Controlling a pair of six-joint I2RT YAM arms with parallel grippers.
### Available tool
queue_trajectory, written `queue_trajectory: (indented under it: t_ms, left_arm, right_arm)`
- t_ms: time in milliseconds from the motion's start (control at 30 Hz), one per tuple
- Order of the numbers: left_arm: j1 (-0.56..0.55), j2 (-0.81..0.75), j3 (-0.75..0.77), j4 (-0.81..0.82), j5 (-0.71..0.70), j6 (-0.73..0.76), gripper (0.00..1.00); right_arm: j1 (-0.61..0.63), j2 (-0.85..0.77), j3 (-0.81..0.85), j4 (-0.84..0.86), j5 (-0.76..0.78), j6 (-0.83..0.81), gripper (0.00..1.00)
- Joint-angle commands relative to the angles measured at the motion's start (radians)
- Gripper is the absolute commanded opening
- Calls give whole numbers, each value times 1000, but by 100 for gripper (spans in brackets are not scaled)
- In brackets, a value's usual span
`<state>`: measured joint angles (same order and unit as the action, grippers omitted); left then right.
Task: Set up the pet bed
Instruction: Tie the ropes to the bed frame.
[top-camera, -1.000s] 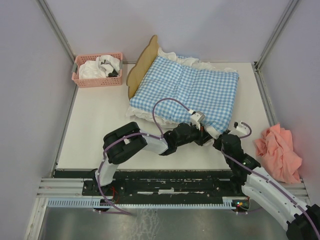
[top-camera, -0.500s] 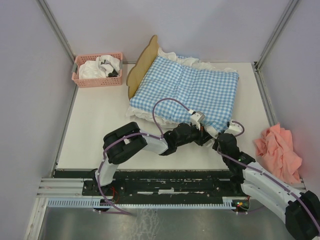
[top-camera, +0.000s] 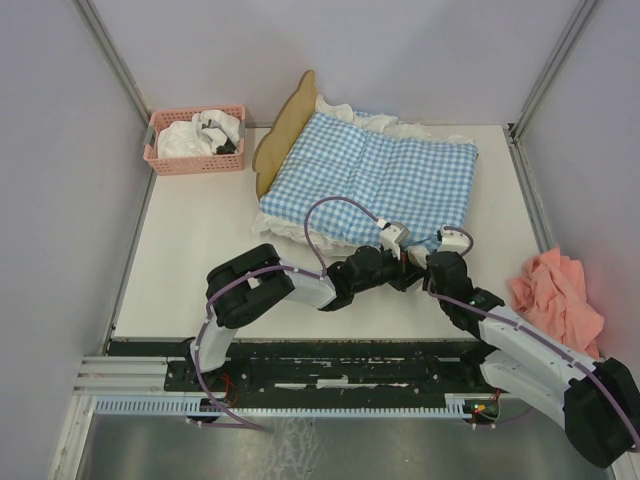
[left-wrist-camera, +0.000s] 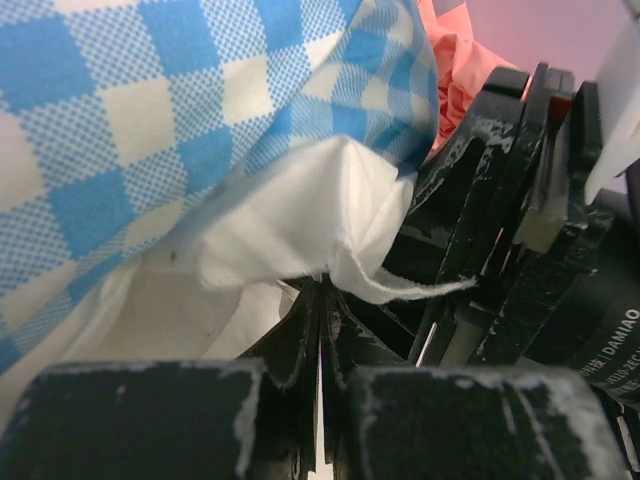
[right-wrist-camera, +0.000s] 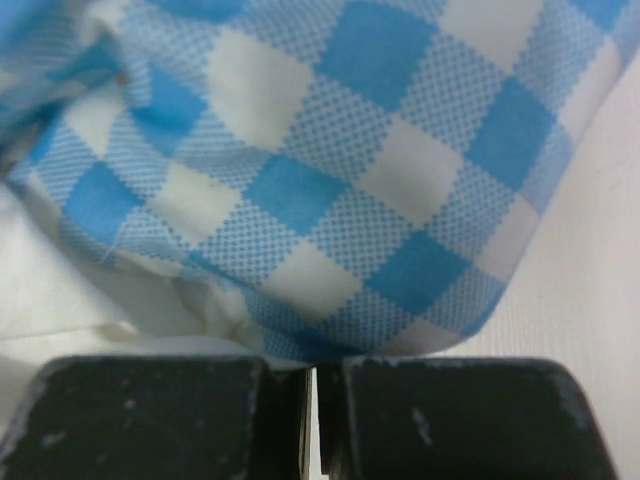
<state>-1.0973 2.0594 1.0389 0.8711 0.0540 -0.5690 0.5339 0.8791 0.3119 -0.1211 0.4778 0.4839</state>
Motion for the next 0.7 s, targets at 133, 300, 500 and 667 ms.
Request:
queue_trajectory:
  t_ms: [133, 300, 500, 667]
  left_arm:
    - [5, -33, 33, 18, -59, -34, 3]
    - [18, -43, 35, -3, -78, -37, 3]
    - [22, -64, 49, -28, -75, -32, 3]
    - [21, -61, 57, -25, -69, -47, 3]
  right_arm:
    - [-7, 133, 94, 150, -52, -97, 2]
    - [-7, 157, 92, 198, -79, -129, 2]
    - [-6, 143, 152, 129, -60, -132, 2]
    - [-4, 174, 285, -107, 5, -248, 2]
